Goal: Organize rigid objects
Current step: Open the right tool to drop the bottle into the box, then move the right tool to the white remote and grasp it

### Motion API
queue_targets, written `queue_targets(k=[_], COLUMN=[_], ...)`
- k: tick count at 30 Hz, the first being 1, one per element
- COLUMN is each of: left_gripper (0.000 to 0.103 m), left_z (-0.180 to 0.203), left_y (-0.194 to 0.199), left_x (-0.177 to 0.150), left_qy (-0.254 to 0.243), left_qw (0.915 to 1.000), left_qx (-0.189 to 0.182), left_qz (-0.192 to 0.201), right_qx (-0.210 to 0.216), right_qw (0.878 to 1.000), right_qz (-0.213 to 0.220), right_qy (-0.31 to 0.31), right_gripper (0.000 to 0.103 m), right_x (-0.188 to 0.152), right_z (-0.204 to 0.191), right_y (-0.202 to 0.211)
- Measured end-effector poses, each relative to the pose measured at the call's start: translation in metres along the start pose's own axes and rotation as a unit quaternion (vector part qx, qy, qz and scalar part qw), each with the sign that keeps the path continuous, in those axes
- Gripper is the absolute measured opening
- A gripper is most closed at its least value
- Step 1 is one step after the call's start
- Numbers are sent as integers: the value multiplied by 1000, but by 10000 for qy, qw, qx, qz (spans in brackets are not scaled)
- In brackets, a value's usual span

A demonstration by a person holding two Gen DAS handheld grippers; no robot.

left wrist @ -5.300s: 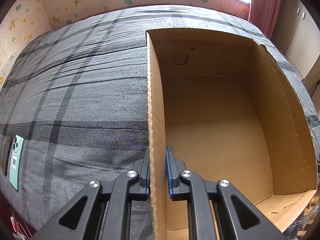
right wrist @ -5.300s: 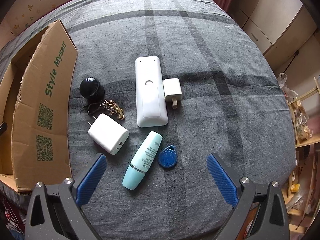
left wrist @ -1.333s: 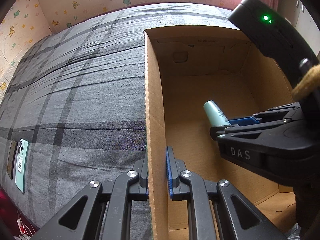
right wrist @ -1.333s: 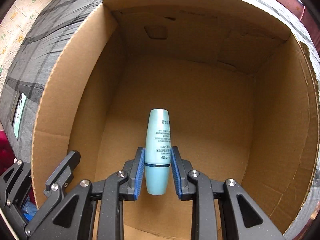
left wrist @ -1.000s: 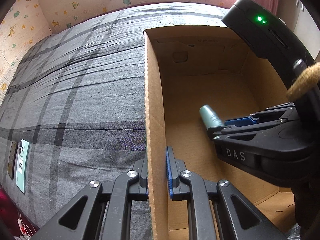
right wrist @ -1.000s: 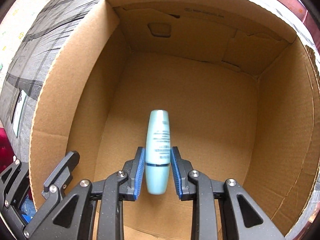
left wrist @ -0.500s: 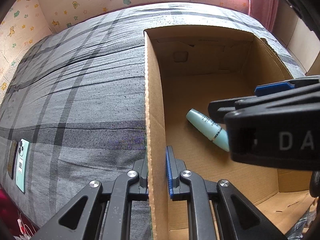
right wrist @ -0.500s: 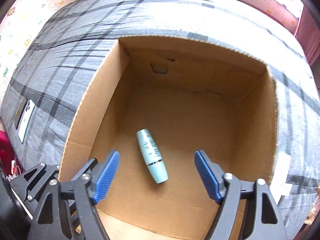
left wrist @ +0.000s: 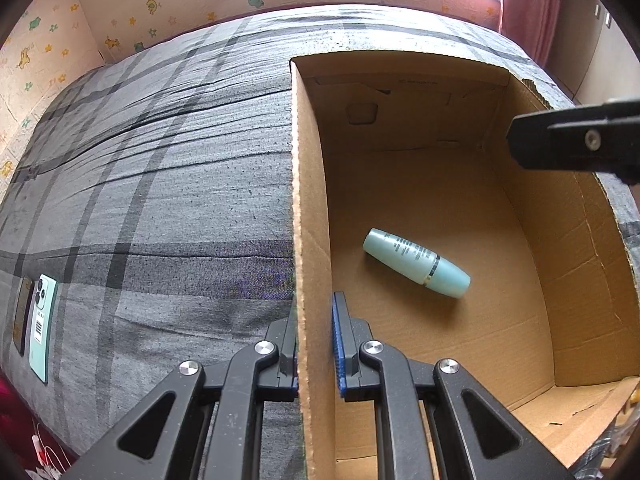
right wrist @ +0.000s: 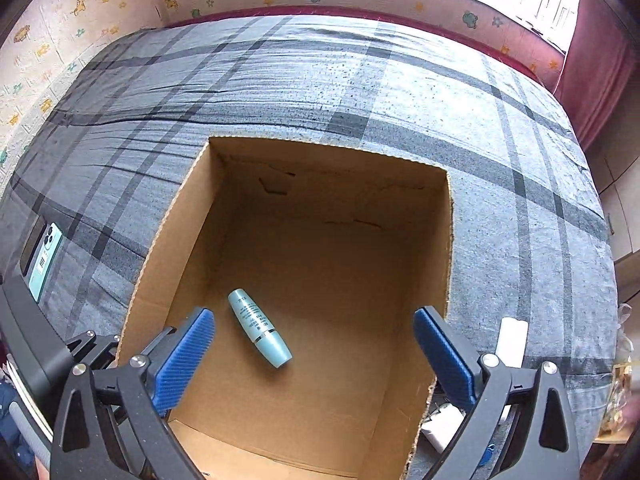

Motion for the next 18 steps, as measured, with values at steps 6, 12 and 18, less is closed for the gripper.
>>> queue_targets(k=[6,12,18], left_gripper=[13,13,13], left_z=[1,-1,-1], left_y=[0,-1,-2], left_x=[0,0,0], left_qy=[18,31,16], left_qw=[10000,10000,10000], left_qx=[-7,-24,-14], left_qz=[-6,-22,-19], right_qx=[-58,-115,-271], right_qw=[9997,9990,9976], right_qz=[241,394,506], right_qy=[-50,-164,-392], right_gripper=[103,103,103], right_x=[3,2,-5], right_z=[12,29,61], right_y=[27,52,71])
Point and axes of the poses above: each gripper's, at about its wrist camera, not at the fingertips, and y roughly against the way its jaws point, z to its right, x to its top, the point moved 4 cm from there along -y, roughly the way its jaws point, and after that the axes turned 14 degrees about x, right-handed, at the moved point
